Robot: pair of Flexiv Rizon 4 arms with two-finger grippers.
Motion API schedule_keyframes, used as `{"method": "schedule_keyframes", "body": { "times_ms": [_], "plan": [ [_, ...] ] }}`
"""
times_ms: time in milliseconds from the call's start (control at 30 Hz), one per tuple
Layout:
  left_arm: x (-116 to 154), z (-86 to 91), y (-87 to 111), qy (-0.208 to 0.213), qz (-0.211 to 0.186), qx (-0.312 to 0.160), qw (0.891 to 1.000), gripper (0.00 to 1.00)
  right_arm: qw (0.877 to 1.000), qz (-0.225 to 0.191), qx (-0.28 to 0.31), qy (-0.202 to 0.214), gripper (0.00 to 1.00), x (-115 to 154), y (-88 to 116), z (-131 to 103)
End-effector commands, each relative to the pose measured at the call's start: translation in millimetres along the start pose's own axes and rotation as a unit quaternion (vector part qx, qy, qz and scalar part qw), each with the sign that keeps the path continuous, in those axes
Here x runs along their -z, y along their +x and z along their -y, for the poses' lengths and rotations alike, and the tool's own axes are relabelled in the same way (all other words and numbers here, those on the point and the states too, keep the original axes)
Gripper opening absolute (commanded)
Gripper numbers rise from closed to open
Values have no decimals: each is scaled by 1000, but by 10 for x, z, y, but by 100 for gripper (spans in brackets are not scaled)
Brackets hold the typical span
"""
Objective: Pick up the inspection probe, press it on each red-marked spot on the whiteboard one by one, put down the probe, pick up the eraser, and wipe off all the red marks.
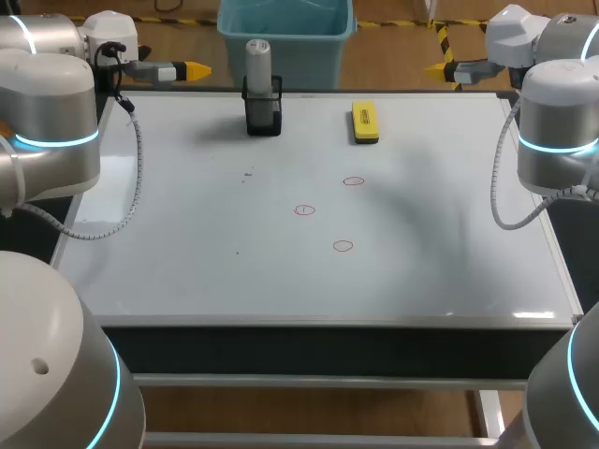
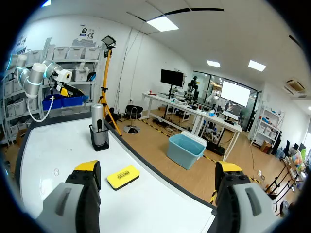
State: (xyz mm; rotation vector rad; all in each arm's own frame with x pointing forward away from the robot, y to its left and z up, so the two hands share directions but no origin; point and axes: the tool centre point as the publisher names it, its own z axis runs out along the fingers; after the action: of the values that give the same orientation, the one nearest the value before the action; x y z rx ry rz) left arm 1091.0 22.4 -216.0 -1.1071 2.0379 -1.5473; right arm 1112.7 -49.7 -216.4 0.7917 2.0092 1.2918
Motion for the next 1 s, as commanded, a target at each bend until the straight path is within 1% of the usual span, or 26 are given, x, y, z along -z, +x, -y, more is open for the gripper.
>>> {"method": "schedule_keyframes", "body": {
  "times_ms": [33,67,100,133,233,367,433,467,500,567,667,700,767,833,867,933,1000],
  "plan": [
    [-4,-6,-2,1,0,0,1000,100,1000,-1,0,1,100,-2,-4,-2],
    [-54,-10,7,-3,-4,-5,1000,100,1000,-1,0,1,100,-2,-4,-2],
    [-103,-15,5,1,-30,-6,1000,100,1000,-1,0,1,100,-2,-4,-2],
    [-153,-16,14,0,-34,-2,999,100,1000,-1,0,1,100,-2,-4,-2],
    [-303,-7,48,-1,-76,-9,997,100,1000,-1,0,1,100,-2,-4,-2],
    [-460,21,66,15,-137,-29,990,100,1000,-1,0,1,100,-2,-4,-2],
    [-519,33,69,30,-182,-38,982,100,1000,-1,0,1,100,-2,-4,-2],
    [-550,36,71,32,-197,-41,979,100,1000,-1,0,1,100,-2,-4,-2],
    [-572,38,75,47,-230,-44,971,100,1000,-1,0,1,100,-2,-4,-2],
    [-617,29,71,50,-263,-56,962,100,1000,-1,0,1,100,-2,-4,-2],
    [-672,18,94,64,-314,-68,945,100,1000,-1,0,1,100,-2,-4,-2],
    [-688,12,103,68,-325,-70,940,100,1000,-1,0,1,100,-2,-4,-2],
    [-731,2,130,74,-357,-82,927,100,1000,-1,0,1,100,-2,-4,-2],
    [-771,4,187,75,-380,-93,917,100,1000,-1,0,1,100,-2,-4,-2],
    [-796,5,211,73,-387,-97,914,100,1000,-1,0,1,100,-2,-4,-2],
    [-876,-1,254,63,-400,-107,908,100,1000,-1,0,1,100,-2,-4,-2],
    [-945,-6,303,65,-408,-112,904,100,1000,-1,0,1,100,-2,-4,-2]
  ]
}}
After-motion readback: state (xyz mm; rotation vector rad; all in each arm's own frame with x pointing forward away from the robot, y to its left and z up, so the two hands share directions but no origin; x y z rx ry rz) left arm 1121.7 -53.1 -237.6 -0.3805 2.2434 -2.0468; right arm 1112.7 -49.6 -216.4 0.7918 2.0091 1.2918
